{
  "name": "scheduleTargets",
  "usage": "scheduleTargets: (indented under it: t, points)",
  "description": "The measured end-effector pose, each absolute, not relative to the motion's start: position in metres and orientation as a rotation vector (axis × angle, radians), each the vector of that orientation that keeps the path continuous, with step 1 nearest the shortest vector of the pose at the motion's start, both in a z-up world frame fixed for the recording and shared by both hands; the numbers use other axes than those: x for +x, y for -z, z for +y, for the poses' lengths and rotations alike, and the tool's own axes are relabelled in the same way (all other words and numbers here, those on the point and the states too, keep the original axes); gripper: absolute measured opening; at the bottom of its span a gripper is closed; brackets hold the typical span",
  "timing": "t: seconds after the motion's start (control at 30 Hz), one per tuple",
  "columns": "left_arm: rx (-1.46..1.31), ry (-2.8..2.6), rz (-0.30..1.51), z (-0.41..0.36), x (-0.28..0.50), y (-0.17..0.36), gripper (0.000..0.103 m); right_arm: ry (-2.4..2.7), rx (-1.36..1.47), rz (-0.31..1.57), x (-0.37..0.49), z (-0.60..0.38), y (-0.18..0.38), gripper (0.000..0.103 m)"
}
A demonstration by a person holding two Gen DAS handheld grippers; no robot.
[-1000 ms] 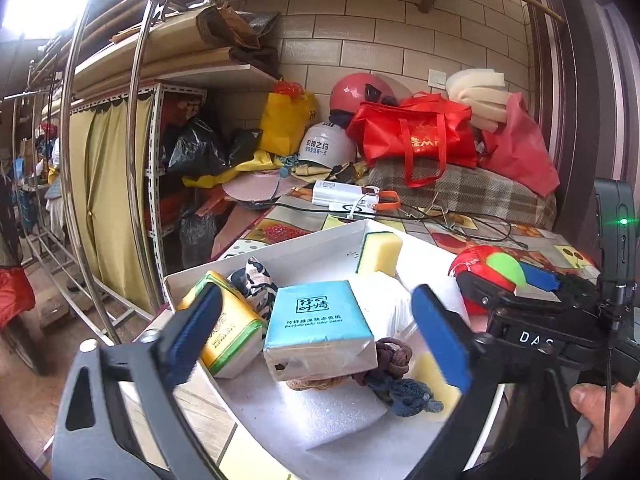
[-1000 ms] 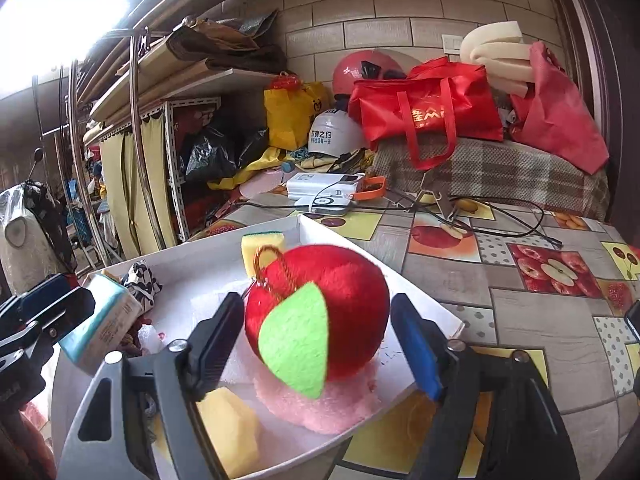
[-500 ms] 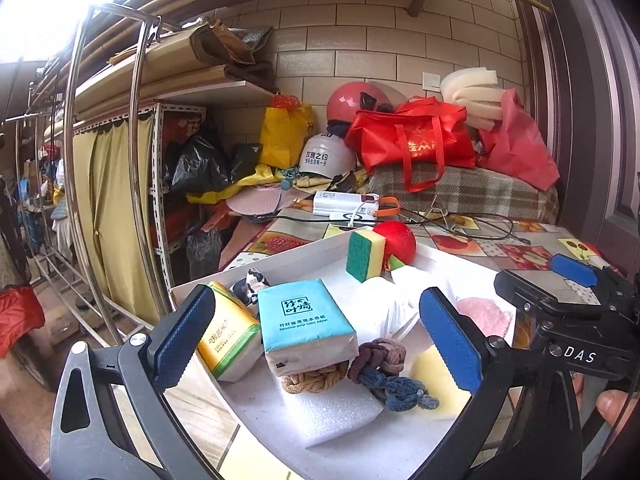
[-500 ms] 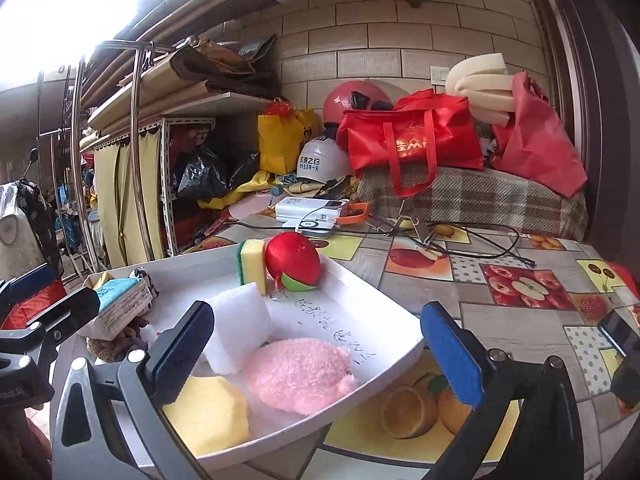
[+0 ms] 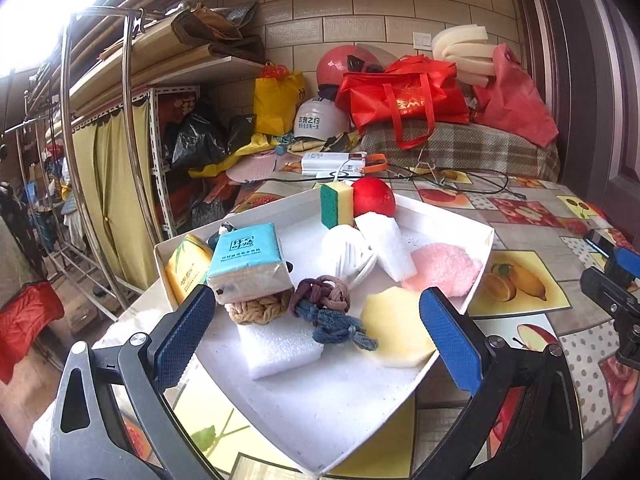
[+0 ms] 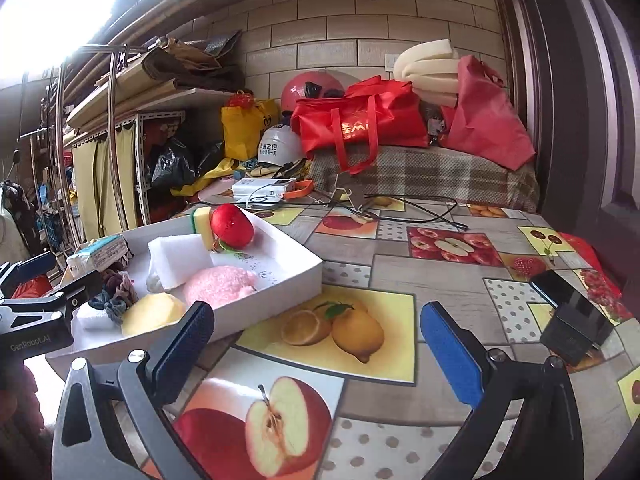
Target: Organize soft objects
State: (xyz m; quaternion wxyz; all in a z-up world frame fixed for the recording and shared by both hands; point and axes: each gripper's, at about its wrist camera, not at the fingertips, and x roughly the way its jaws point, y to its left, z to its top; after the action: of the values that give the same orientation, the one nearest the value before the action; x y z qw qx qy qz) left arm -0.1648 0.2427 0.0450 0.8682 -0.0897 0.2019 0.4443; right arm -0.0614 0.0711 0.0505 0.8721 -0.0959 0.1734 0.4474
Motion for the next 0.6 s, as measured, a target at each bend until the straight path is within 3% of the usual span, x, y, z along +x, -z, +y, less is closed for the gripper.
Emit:
scheduleTargets:
  t: [0.2, 0.6]
  points:
    - [-0.132, -0.998, 0.395, 0.205, -0.162, -0.048, 0.103, -0.871, -0.242, 0.396, -0.056, 0.016, -0.048, 0.103]
    - [-0.142, -0.853, 0.455, 0.204, -0.148, -0.045, 0.103, -0.578, -0.372, 0.829, 0.009, -0.027, -0.001, 0.103]
